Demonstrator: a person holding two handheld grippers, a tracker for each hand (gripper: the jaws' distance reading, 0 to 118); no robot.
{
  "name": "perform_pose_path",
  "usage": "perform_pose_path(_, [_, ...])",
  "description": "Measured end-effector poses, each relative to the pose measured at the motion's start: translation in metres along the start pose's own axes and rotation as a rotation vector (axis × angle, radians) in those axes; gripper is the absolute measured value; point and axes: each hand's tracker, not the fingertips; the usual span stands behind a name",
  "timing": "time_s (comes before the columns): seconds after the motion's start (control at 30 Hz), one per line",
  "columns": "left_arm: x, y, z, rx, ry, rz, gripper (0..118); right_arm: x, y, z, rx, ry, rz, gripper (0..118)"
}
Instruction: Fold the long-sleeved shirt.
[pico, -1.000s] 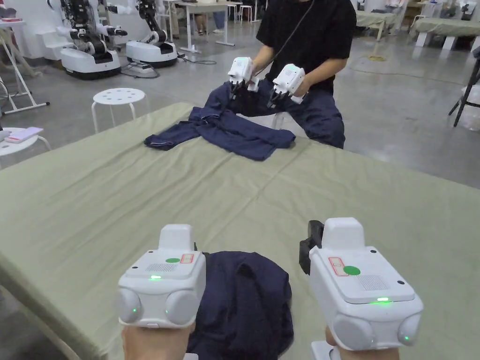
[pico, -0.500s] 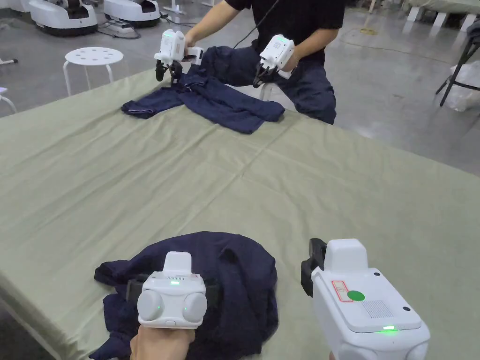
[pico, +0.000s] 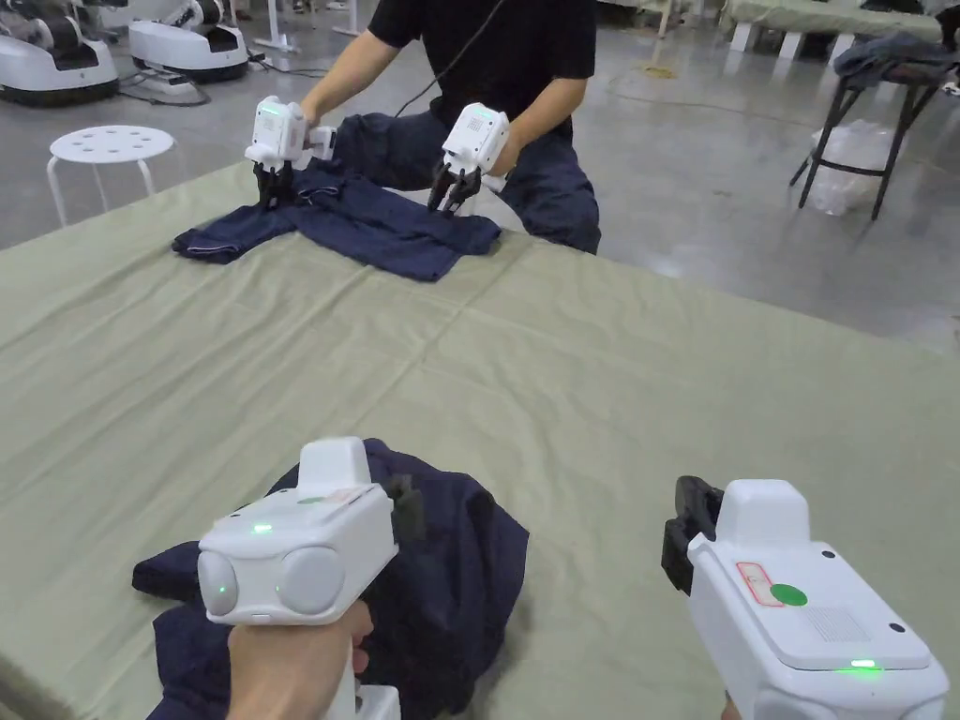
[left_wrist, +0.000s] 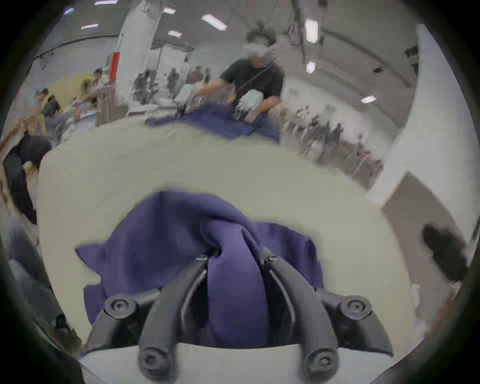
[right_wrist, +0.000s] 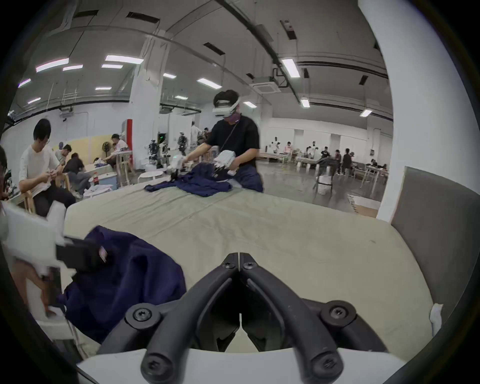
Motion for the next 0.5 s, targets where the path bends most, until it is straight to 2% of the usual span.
perform_pose_path(0.13, [0.082, 0.055, 0.040, 0.153, -0.162, -0.078, 30, 0.052, 0.018, 0.034, 0.072, -0.090, -0.045, 0])
perform_pose_path(0.27, [0.166, 0.071, 0.065, 0.188, -0.320, -0.157, 30, 0.107, 0.033, 0.071, 0.136, -0.190, -0.083, 0])
perform_pose_path(0.33, [0.215, 0.059, 0.073, 0.211, -0.359, -0.261, 30, 0.136, 0.039, 0.092, 0.170, -0.250, -0.095, 0])
perform_pose_path(0.4, [0.250, 0.039, 0.065, 0.167, -0.434, -0.246, 30, 0.163, 0.042, 0.111, 0.189, -0.311, -0.108, 0])
perform_pose_path(0.5, [0.309, -0.005, 0.050, 0.108, -0.476, -0.328, 30, 0.202, 0.041, 0.138, 0.208, -0.397, -0.134, 0])
